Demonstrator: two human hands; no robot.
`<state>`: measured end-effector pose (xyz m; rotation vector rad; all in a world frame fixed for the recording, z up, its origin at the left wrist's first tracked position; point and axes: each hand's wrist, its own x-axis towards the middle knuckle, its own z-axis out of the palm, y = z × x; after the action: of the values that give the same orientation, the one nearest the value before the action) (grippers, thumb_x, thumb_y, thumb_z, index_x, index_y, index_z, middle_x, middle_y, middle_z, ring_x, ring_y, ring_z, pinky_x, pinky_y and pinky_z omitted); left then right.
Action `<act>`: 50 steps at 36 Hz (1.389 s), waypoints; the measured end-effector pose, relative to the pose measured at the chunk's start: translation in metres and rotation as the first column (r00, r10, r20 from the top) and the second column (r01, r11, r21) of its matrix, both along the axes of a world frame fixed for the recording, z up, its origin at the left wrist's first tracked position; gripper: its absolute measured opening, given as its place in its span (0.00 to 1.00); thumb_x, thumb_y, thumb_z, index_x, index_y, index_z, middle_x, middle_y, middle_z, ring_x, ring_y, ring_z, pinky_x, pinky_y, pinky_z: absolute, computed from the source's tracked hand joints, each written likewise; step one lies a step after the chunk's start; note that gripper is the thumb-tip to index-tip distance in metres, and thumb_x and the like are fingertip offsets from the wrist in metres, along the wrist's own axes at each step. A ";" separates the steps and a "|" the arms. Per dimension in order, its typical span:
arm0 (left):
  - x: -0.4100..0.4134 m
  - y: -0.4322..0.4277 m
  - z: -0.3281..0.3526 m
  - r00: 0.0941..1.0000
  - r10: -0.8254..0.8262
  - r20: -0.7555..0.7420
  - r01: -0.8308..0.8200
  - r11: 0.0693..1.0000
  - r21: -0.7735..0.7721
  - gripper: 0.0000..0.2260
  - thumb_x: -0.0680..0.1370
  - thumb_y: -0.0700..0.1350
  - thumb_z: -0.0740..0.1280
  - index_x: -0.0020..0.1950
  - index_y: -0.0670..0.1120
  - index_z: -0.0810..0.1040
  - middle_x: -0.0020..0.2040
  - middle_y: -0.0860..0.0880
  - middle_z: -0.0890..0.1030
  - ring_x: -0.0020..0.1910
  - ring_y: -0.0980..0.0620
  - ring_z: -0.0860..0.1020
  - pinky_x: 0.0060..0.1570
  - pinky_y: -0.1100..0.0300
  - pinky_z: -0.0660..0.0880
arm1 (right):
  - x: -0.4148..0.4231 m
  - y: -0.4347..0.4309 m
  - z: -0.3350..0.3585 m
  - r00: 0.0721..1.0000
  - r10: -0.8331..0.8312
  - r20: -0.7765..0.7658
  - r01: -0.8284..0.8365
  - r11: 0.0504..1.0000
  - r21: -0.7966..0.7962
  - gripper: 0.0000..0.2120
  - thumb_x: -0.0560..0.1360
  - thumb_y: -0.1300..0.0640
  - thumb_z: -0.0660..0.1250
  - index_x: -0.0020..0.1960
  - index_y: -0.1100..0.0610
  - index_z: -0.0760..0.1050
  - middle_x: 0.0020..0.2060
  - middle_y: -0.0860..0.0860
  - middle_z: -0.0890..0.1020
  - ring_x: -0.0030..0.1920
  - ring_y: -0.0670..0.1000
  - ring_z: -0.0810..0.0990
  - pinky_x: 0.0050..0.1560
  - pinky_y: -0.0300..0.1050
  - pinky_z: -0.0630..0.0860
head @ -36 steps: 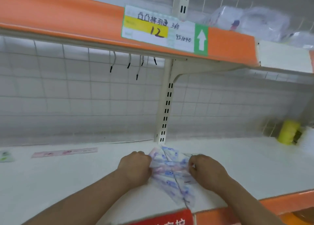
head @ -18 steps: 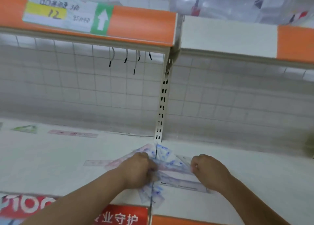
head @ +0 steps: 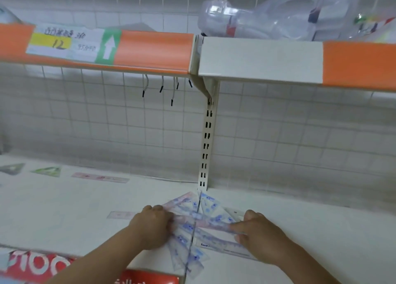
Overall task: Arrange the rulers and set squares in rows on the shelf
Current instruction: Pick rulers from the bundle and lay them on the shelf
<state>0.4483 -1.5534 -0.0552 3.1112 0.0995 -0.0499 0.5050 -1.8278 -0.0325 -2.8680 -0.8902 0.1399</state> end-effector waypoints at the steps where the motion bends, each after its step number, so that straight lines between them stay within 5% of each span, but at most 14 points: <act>1: 0.000 0.001 -0.002 1.000 0.002 0.009 -0.002 1.000 -0.020 0.19 0.76 0.58 0.50 0.58 0.55 0.75 0.57 0.49 0.76 0.59 0.46 0.74 0.61 0.52 0.71 | 0.001 -0.001 0.000 1.000 0.002 -0.005 -0.002 1.000 0.008 0.15 0.80 0.48 0.57 0.63 0.34 0.70 0.46 0.48 0.65 0.58 0.51 0.68 0.53 0.45 0.68; 8: 0.002 -0.015 -0.001 0.994 -0.048 0.095 0.057 0.994 -0.093 0.11 0.78 0.54 0.58 0.48 0.50 0.77 0.44 0.47 0.75 0.48 0.47 0.75 0.51 0.58 0.71 | 0.004 -0.006 0.007 0.998 -0.045 0.034 0.045 0.999 -0.002 0.11 0.78 0.47 0.60 0.48 0.49 0.80 0.46 0.48 0.69 0.56 0.49 0.71 0.49 0.43 0.69; 11: 0.004 -0.020 0.000 0.993 -0.072 0.095 0.081 0.992 -0.099 0.10 0.76 0.53 0.61 0.52 0.52 0.79 0.51 0.47 0.78 0.54 0.46 0.75 0.54 0.58 0.72 | 0.003 -0.007 0.010 0.995 -0.086 0.051 0.088 0.995 -0.051 0.14 0.77 0.48 0.60 0.33 0.48 0.66 0.45 0.49 0.70 0.54 0.50 0.71 0.46 0.43 0.68; 14: 0.007 -0.022 0.001 0.994 -0.077 0.081 0.085 0.992 -0.098 0.12 0.75 0.54 0.64 0.54 0.50 0.78 0.54 0.47 0.77 0.55 0.46 0.75 0.56 0.57 0.72 | 0.005 -0.008 0.008 0.995 -0.085 0.049 0.086 0.996 -0.005 0.06 0.77 0.47 0.61 0.42 0.46 0.71 0.48 0.46 0.70 0.57 0.49 0.71 0.51 0.42 0.68; 18: 0.010 -0.015 0.001 0.999 0.020 0.039 -0.015 0.992 -0.126 0.22 0.71 0.62 0.64 0.60 0.51 0.73 0.57 0.50 0.75 0.60 0.47 0.72 0.59 0.56 0.71 | 0.005 -0.006 0.000 0.998 -0.034 0.052 0.032 0.999 0.023 0.15 0.77 0.47 0.62 0.63 0.47 0.71 0.50 0.44 0.69 0.61 0.49 0.69 0.54 0.43 0.68; 21: 0.010 -0.011 0.005 0.991 0.124 -0.045 -0.127 0.988 -0.085 0.31 0.70 0.69 0.64 0.62 0.48 0.72 0.58 0.47 0.74 0.59 0.47 0.72 0.61 0.55 0.71 | 0.003 -0.004 -0.002 0.999 -0.021 0.049 0.020 0.999 0.037 0.11 0.78 0.49 0.61 0.59 0.46 0.75 0.48 0.47 0.68 0.60 0.50 0.69 0.52 0.44 0.69; 32: 0.002 -0.031 0.008 0.994 0.088 0.059 -0.077 0.984 -0.163 0.23 0.72 0.64 0.67 0.58 0.50 0.73 0.58 0.47 0.74 0.58 0.47 0.72 0.56 0.57 0.71 | 0.011 -0.019 -0.003 0.986 -0.083 0.147 0.082 0.997 0.013 0.12 0.78 0.56 0.58 0.51 0.50 0.80 0.43 0.48 0.70 0.51 0.49 0.71 0.47 0.41 0.70; 41: 0.003 -0.037 0.018 0.991 0.019 0.130 0.001 0.988 -0.155 0.17 0.77 0.57 0.65 0.60 0.48 0.75 0.59 0.48 0.74 0.58 0.48 0.73 0.56 0.58 0.72 | 0.007 0.002 -0.006 0.993 -0.028 0.117 0.018 0.996 0.084 0.16 0.78 0.50 0.61 0.65 0.50 0.71 0.58 0.49 0.72 0.63 0.50 0.68 0.58 0.42 0.67; 45: 0.001 -0.025 0.023 0.992 0.046 0.120 -0.023 0.983 -0.183 0.12 0.77 0.47 0.64 0.60 0.46 0.74 0.58 0.47 0.75 0.56 0.49 0.75 0.52 0.62 0.71 | 0.008 0.010 -0.010 0.994 -0.003 0.112 -0.003 0.998 0.058 0.14 0.78 0.49 0.61 0.61 0.53 0.73 0.50 0.47 0.68 0.62 0.52 0.68 0.57 0.44 0.68; 50: -0.006 -0.008 0.024 0.994 0.037 0.101 -0.018 0.983 -0.184 0.14 0.79 0.49 0.62 0.63 0.47 0.75 0.49 0.49 0.68 0.57 0.47 0.76 0.52 0.64 0.69 | 0.011 0.009 -0.011 0.994 -0.018 0.109 0.016 1.000 0.022 0.14 0.79 0.49 0.60 0.61 0.53 0.74 0.57 0.52 0.72 0.61 0.53 0.69 0.58 0.44 0.69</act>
<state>0.4423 -1.5618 -0.0317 2.9217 0.1281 0.0978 0.5163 -1.8189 -0.0439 -2.8870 -0.8797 -0.0287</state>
